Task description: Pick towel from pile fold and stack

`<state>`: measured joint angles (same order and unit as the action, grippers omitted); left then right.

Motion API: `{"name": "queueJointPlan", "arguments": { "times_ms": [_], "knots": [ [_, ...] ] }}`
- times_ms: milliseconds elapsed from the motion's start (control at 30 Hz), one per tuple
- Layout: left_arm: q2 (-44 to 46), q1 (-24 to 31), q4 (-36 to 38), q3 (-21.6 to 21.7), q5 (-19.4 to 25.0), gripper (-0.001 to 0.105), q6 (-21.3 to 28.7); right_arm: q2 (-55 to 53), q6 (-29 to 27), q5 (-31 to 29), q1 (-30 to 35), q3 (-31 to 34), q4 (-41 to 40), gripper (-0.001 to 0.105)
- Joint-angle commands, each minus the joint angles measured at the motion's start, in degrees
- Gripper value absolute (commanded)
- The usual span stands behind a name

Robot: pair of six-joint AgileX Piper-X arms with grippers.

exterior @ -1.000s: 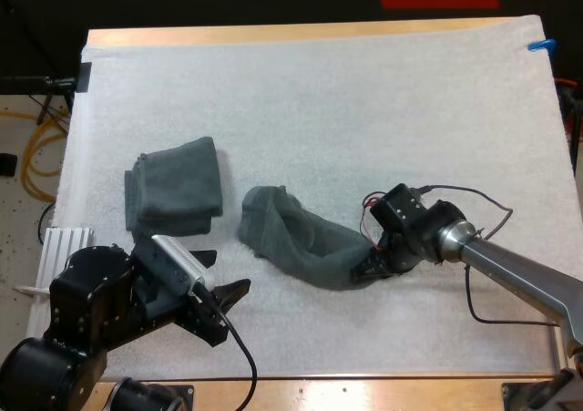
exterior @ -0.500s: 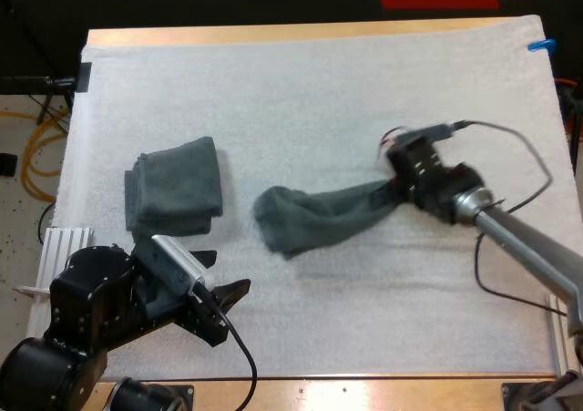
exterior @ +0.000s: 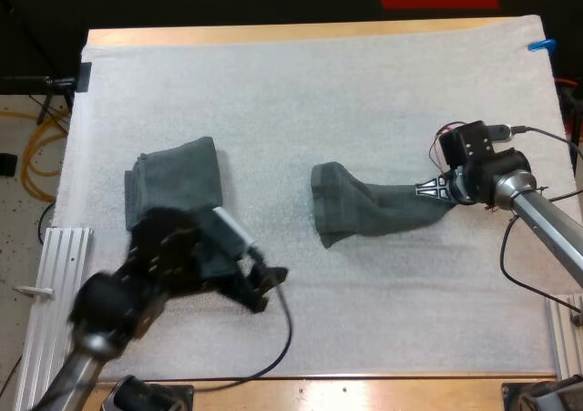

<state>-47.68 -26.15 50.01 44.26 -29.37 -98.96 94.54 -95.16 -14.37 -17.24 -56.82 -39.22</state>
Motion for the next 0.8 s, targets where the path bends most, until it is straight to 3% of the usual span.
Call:
{"name": "queueJointPlan", "arguments": {
  "times_ms": [0, 133, 233, 500, 767],
  "knots": [
    [-3.0, -2.0, -4.2, 0.1, 2.2, 0.062, -0.1, -0.3, 0.3, 1.1, 0.2, 0.3, -0.9, 0.0],
    [-14.3, -7.3, -11.4, 0.1, 7.6, 0.062, -0.1, -0.3, 0.4, 2.2, 0.2, 0.5, -2.7, 0.0],
    [-22.5, -9.5, -15.3, 0.1, 9.2, 0.062, -1.5, -0.3, 0.4, 2.2, 0.3, 0.5, -3.6, 0.0],
    [-38.9, -10.0, -29.6, 0.2, 11.6, 0.062, -10.0, -0.3, 0.4, 2.2, 0.3, 0.5, -3.6, 0.0],
    [-47.4, -10.0, -34.9, 2.1, 11.6, 0.062, -10.6, -0.3, 0.4, 2.3, 0.3, 0.5, -3.6, 0.0]
  ]
}}
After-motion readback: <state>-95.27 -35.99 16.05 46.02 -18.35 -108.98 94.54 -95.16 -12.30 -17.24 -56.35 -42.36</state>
